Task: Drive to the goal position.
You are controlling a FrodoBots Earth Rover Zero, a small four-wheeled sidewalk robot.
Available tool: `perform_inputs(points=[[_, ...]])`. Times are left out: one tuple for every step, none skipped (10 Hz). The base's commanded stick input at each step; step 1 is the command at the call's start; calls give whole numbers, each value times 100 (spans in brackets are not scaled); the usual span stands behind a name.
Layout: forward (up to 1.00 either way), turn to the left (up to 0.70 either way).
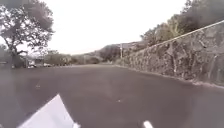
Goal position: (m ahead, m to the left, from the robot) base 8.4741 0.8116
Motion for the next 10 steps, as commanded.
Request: perform_inputs(points=[[50, 0], [50, 0], [50, 0], [50, 0], [50, 0], [50, 0], [50, 0], [50, 0], [50, 0], [50, 0]])
